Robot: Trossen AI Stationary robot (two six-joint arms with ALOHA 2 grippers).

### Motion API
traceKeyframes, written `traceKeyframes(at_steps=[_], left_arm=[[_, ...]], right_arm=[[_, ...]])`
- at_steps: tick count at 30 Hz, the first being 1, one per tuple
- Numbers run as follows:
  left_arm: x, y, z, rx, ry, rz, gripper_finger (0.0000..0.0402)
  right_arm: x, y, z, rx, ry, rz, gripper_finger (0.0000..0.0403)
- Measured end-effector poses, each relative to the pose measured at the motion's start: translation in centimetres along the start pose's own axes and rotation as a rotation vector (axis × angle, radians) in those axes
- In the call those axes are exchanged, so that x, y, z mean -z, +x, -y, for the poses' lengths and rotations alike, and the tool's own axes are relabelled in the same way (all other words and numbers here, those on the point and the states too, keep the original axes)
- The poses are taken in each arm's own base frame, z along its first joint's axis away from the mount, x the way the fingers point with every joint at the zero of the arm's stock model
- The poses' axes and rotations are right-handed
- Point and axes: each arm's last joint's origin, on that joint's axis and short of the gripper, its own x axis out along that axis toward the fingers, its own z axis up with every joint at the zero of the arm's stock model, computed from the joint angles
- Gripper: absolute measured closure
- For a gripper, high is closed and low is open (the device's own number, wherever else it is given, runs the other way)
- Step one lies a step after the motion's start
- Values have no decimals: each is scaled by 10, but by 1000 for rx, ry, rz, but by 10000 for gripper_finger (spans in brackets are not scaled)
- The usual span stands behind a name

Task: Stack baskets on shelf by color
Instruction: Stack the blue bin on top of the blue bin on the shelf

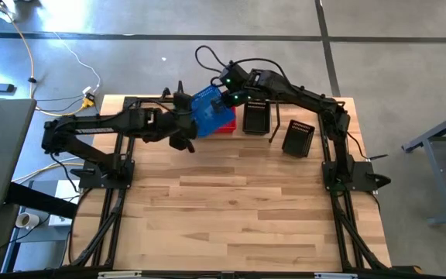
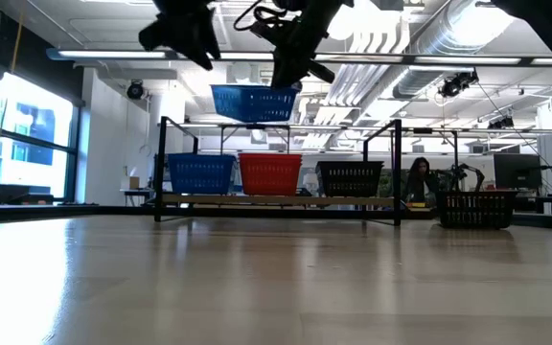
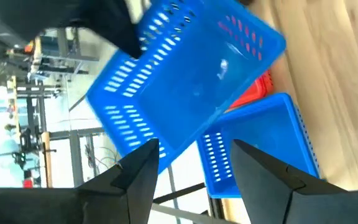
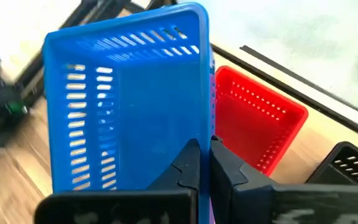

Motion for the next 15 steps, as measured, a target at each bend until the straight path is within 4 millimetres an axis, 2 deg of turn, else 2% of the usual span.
traceKeyframes(at_steps=[7, 15], left_arm=[[21, -34, -15, -64, -139, 75, 213], [41, -60, -26, -122, -250, 124, 213]], right_arm=[[-8, 0, 4, -22, 157, 45, 403], [-5, 7, -7, -51, 294, 58, 403]])
